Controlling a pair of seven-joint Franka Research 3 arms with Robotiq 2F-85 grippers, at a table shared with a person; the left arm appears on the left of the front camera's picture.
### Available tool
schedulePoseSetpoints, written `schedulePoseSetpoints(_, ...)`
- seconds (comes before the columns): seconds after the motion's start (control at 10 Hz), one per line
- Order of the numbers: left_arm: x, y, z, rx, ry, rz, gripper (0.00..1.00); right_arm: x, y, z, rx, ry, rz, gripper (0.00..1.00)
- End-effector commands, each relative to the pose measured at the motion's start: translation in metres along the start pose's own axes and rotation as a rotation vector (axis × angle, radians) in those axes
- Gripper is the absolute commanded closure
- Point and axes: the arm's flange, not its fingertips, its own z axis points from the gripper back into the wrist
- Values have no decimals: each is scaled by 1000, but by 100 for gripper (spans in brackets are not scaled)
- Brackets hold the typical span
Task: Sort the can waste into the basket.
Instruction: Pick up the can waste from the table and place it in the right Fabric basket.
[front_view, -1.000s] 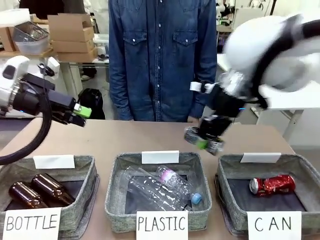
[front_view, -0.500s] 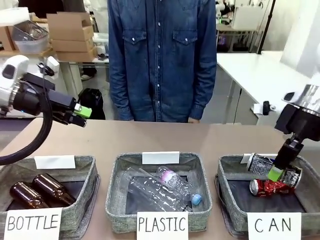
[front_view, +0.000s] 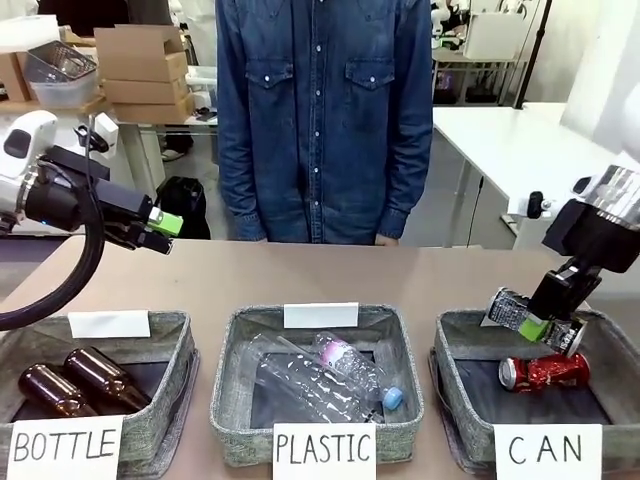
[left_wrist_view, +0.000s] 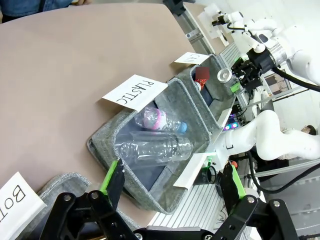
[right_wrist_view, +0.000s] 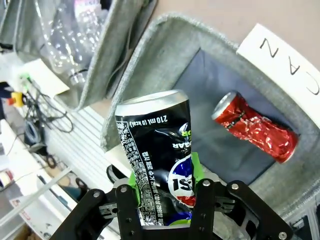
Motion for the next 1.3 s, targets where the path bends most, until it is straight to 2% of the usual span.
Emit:
schedulePoseSetpoints(0.0, 0, 0, -1, -18, -19, -7, 0, -16, 5, -26, 5, -12, -14, 35)
schedulePoseSetpoints(0.1, 0, 0, -1, -18, -19, -7, 0, -16, 6, -28, -7, 2, 5, 2)
schedulePoseSetpoints(0.7, 0, 0, -1, -18, -19, -7, 0, -13, 6, -32, 19, -1, -5, 0)
schedulePoseSetpoints(0.8, 0, 0, -1, -18, -19, -7, 0, -12, 5, -33, 38, -14, -10, 0)
schedulePoseSetpoints(0.9, 0, 0, -1, -18, -19, -7, 0, -7, 8, -31, 117, -76, -25, 0)
schedulePoseSetpoints(1.0, 0, 0, -1, -18, -19, -7, 0, 2, 19, -18, 362, -287, -67, 0)
schedulePoseSetpoints(1.1, 0, 0, -1, -18, -19, -7, 0, 14, 29, 1, 791, -550, -290, 0)
schedulePoseSetpoints(1.2, 0, 0, -1, -18, -19, -7, 0, 19, 34, 17, 1131, -632, -306, 0)
